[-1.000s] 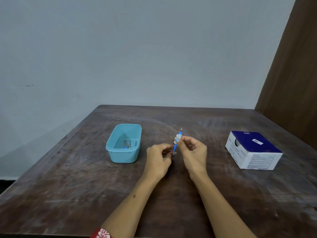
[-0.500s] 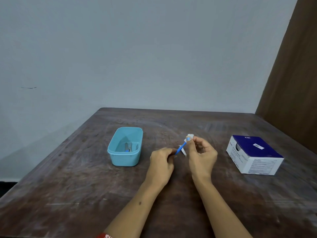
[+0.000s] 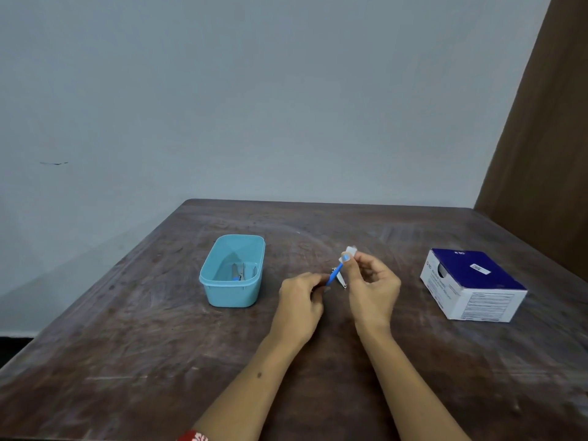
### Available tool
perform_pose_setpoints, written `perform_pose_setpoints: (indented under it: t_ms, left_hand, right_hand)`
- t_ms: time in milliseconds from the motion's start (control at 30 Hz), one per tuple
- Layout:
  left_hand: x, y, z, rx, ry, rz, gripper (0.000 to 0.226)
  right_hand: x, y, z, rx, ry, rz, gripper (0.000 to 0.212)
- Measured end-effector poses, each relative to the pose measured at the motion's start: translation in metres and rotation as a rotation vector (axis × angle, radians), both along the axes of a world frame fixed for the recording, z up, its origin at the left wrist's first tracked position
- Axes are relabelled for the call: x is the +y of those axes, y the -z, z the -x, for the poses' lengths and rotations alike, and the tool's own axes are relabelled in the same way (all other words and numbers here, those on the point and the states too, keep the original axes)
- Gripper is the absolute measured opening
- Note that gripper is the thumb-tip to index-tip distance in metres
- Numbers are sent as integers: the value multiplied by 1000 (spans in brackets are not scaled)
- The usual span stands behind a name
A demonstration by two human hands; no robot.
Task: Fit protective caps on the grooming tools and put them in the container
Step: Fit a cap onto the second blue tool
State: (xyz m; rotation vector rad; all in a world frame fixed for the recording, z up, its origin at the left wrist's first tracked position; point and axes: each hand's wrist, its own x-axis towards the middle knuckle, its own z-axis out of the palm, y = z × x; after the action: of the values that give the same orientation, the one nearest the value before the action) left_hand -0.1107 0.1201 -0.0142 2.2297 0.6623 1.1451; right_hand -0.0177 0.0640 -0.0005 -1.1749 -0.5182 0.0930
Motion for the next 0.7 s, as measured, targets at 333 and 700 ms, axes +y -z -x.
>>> perform_pose_setpoints:
  t_ms: [333,700]
  left_hand:
    - [-1,-3,-1,-134,-4,-12,26]
    - [4,-1,1,-81,-18,23,24]
  right_hand:
    - [3,7,2,-119,-38,106,16]
    - [5,11,4,-148,-123,230,4]
